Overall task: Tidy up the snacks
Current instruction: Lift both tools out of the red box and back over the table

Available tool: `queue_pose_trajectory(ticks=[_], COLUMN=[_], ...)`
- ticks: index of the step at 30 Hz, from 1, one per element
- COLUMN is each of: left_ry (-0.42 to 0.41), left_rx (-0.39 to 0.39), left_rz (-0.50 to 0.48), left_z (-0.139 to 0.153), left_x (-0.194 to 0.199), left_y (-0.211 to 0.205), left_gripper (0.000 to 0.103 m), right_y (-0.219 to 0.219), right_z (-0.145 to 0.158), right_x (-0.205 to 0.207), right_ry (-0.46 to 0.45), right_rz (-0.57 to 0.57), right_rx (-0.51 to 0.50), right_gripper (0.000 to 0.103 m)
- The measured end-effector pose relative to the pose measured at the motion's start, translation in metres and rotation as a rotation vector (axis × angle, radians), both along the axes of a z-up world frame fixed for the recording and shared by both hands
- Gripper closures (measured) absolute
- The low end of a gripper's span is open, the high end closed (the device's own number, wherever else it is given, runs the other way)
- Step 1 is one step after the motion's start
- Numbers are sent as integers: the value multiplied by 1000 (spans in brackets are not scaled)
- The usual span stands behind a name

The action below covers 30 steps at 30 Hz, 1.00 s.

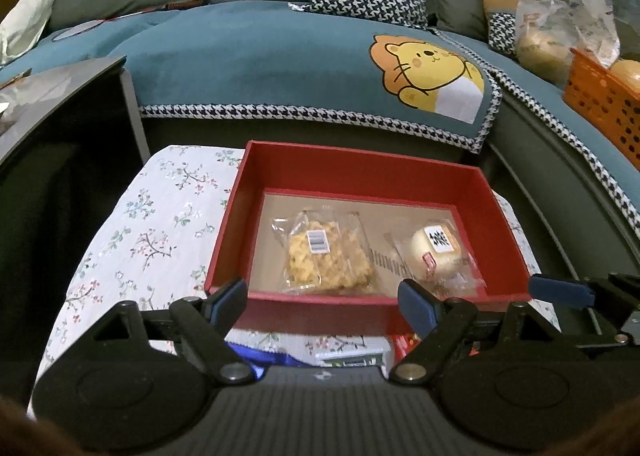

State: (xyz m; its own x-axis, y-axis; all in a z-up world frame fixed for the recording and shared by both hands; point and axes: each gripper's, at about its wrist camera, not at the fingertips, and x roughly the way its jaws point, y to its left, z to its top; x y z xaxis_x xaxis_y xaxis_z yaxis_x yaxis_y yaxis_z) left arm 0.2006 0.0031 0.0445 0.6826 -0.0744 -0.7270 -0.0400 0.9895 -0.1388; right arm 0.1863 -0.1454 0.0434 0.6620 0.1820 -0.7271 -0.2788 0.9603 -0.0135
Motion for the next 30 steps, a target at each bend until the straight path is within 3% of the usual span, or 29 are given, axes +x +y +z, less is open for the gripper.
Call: queue_pose_trajectory(ticks=[13, 30], left_ry=[59, 155], left_rx=[-23, -101], left_rz=[-5, 42], left_z=[-10, -27], left_x=[-31, -41], left_y=[19, 56], left_gripper=[0, 0], right_y=[14, -4], right_z=[-8, -41], right_x=[-29, 0], right_ry=[39, 204], right_rz=[55, -35], right_rx=[-14, 28], right_gripper=[19, 16])
